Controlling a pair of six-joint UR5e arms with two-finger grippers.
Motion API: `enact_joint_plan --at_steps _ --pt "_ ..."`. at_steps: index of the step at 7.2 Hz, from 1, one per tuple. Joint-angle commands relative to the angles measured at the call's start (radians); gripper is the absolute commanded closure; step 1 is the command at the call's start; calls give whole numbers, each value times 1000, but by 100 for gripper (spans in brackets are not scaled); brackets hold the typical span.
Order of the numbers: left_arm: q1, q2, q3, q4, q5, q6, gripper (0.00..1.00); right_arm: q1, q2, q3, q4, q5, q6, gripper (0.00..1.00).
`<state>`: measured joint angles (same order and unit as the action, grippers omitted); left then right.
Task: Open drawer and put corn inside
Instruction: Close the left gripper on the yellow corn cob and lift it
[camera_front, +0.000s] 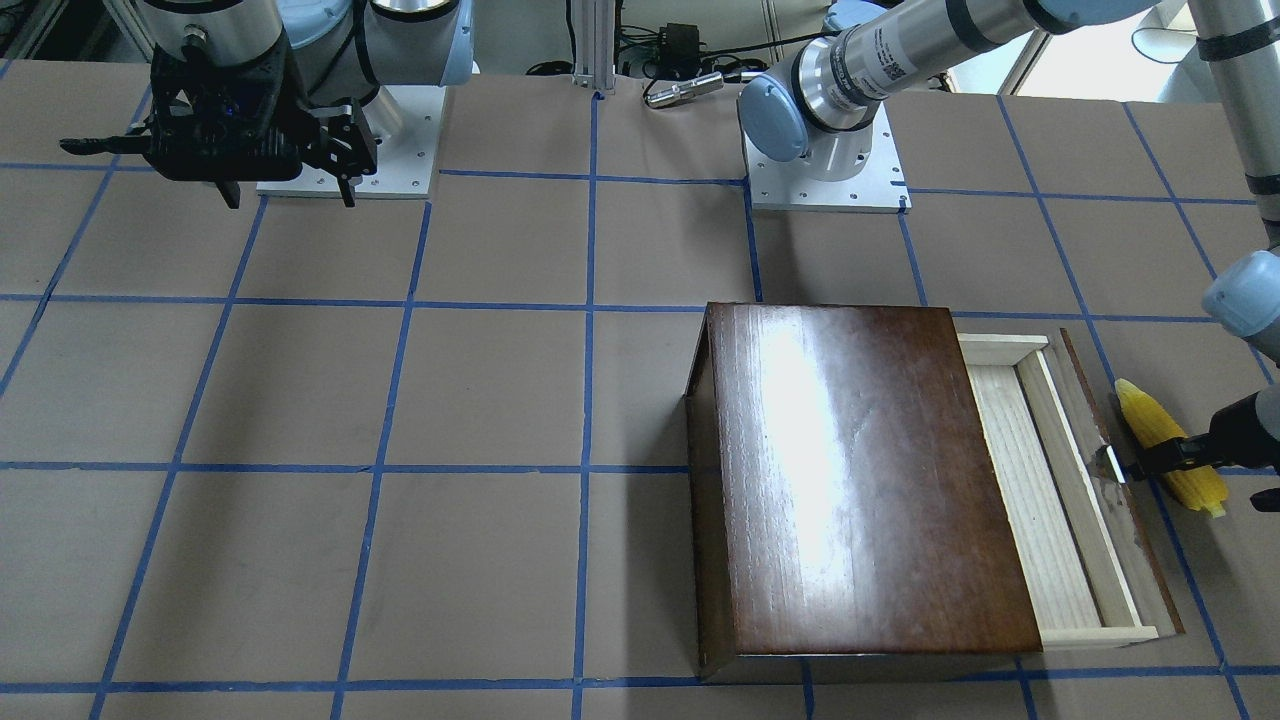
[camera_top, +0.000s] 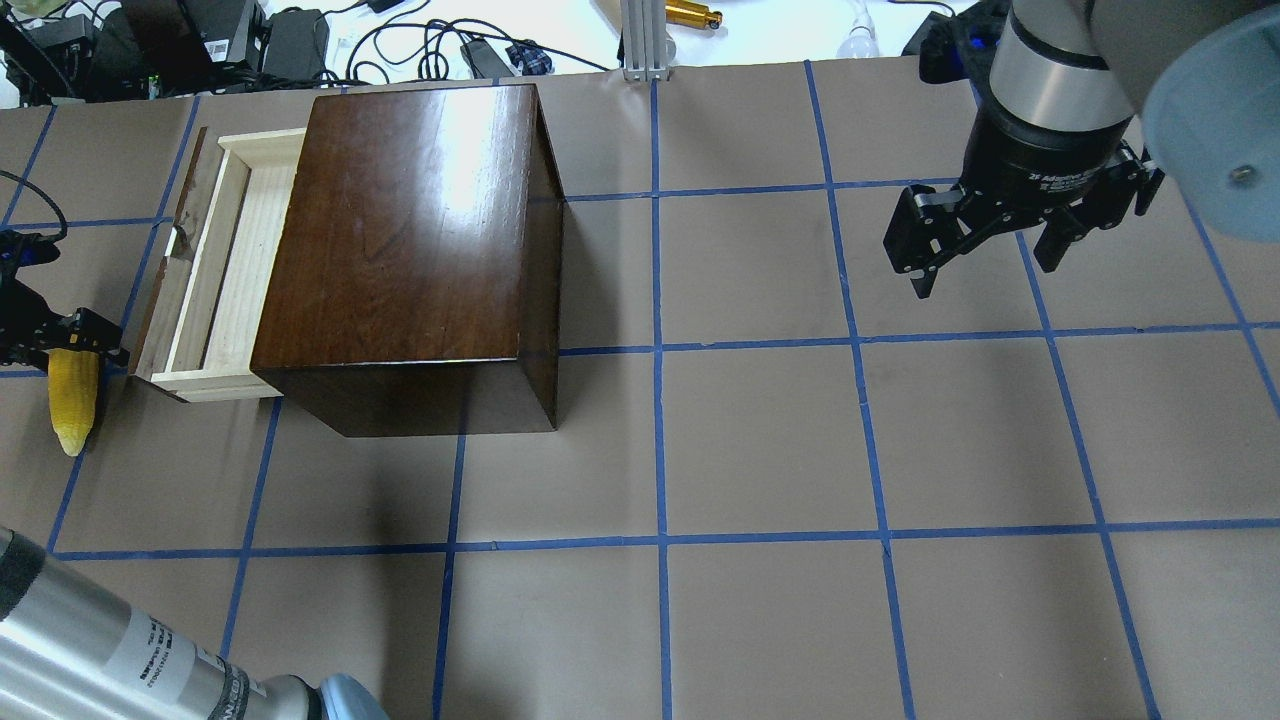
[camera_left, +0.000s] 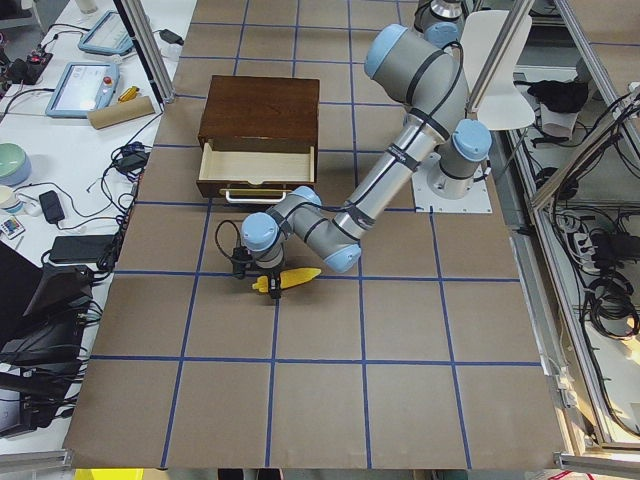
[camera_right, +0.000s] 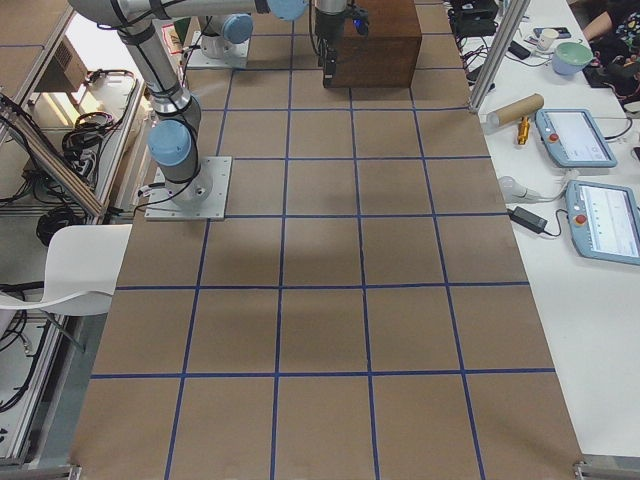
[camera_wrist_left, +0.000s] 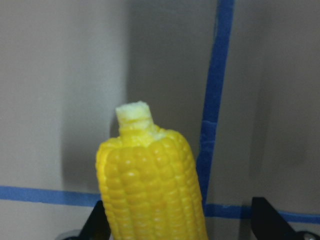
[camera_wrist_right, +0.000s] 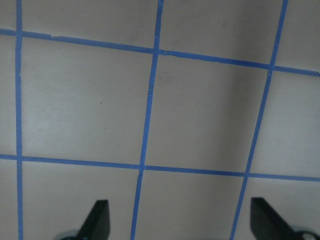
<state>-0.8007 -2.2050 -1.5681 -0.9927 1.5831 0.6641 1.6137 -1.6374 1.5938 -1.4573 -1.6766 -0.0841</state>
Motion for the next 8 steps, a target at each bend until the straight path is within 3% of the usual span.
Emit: enact_joint_plan --at_steps 1,2,3,4,8 --pt "0 -5 2 2 0 0 0 0 -1 0 0 2 0 0" --pt "-2 -5 3 2 0 -3 20 0 -1 0 0 0 1 0" --pt "-3 -2 3 2 0 -3 69 0 -1 0 0 0 0 0" --pt "-3 1 3 2 0 -5 100 0 1 0 0 0 1 0" --pt "-5 4 3 0 0 -6 100 0 -1 0 0 0 1 0"
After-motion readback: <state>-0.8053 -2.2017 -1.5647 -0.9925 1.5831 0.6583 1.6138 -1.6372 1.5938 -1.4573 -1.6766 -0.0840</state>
